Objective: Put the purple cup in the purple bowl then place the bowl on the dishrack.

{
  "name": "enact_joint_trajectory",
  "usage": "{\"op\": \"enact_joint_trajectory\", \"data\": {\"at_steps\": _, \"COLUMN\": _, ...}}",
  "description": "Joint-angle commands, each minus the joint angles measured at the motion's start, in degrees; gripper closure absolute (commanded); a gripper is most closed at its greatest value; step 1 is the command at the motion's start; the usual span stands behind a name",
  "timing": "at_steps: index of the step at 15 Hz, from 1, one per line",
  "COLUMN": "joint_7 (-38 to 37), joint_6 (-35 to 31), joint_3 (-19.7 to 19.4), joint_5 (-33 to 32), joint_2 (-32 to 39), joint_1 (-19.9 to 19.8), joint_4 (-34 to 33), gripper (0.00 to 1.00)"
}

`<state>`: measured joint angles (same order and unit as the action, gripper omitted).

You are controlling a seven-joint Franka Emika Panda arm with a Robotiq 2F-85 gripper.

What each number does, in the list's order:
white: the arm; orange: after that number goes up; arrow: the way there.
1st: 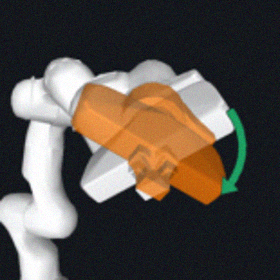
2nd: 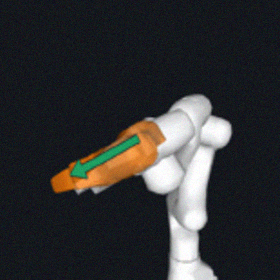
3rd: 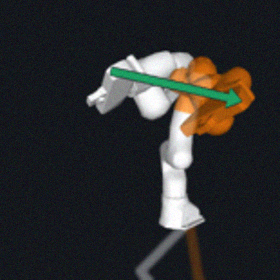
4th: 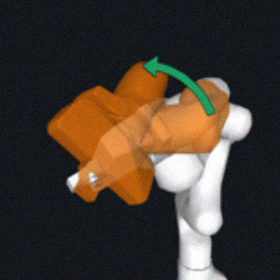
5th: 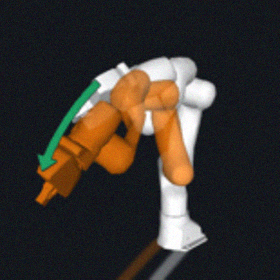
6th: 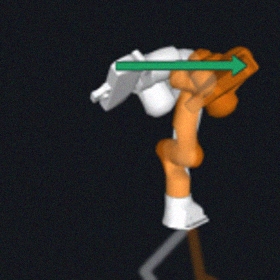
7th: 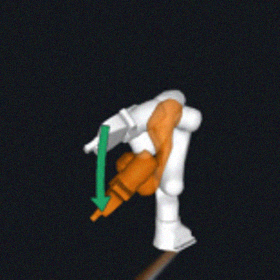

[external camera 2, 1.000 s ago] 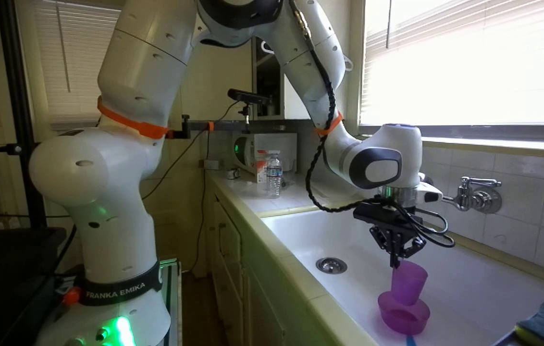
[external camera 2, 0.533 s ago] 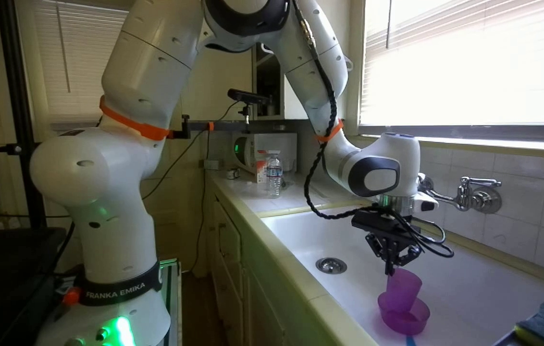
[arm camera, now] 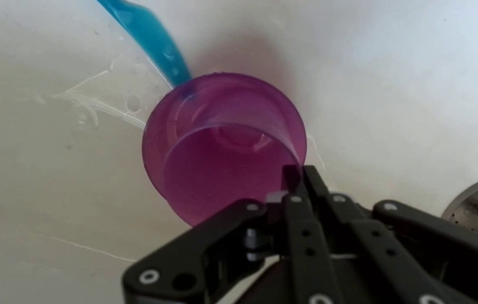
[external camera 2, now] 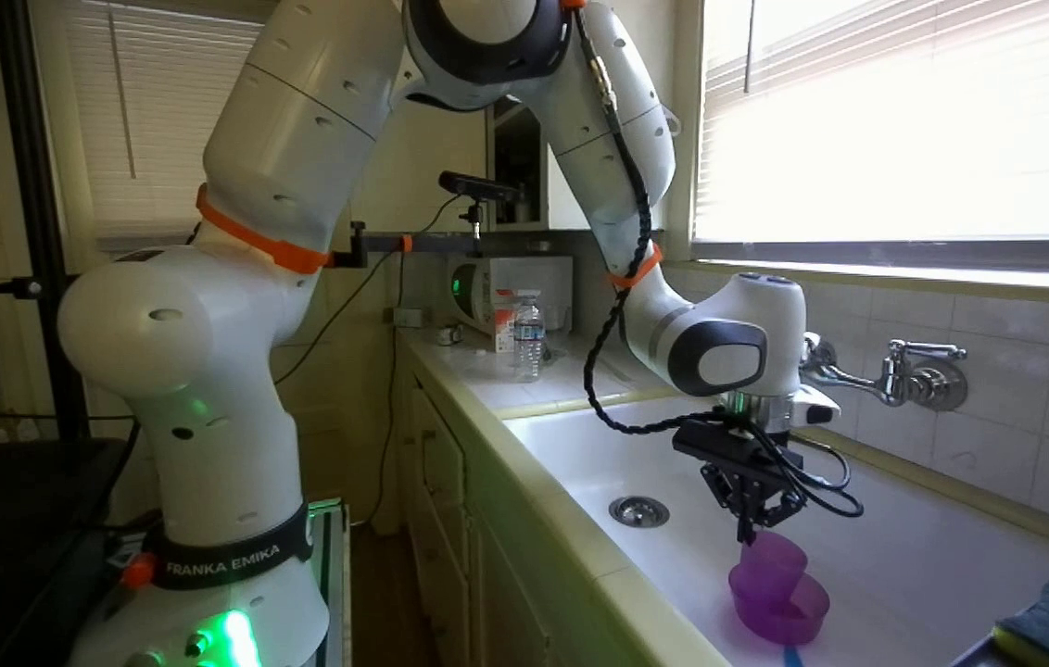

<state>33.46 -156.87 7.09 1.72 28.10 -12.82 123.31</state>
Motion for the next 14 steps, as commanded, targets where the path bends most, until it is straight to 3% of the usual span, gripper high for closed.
{"op": "enact_joint_trajectory", "data": {"at_steps": 1, "joint_7": -2.83, "joint_6": -2.42, "joint_3": -0.66, "joint_5": -0.67, "joint_2": 0.89, "joint_1": 0.69, "joint_4": 0.40, "gripper": 0.65}}
{"op": "enact_joint_trajectory", "data": {"at_steps": 9, "joint_7": -4.12, "joint_6": -1.35, "joint_3": 0.52, "joint_5": 1.03, "joint_2": -2.97, "joint_1": -1.44, "joint_4": 3.07, "gripper": 0.05}}
{"op": "enact_joint_trajectory", "data": {"at_steps": 14, "joint_7": -5.10, "joint_6": -0.98, "joint_3": 0.12, "joint_5": 2.99, "joint_2": -5.76, "joint_1": -2.93, "joint_4": 4.52, "gripper": 0.00}}
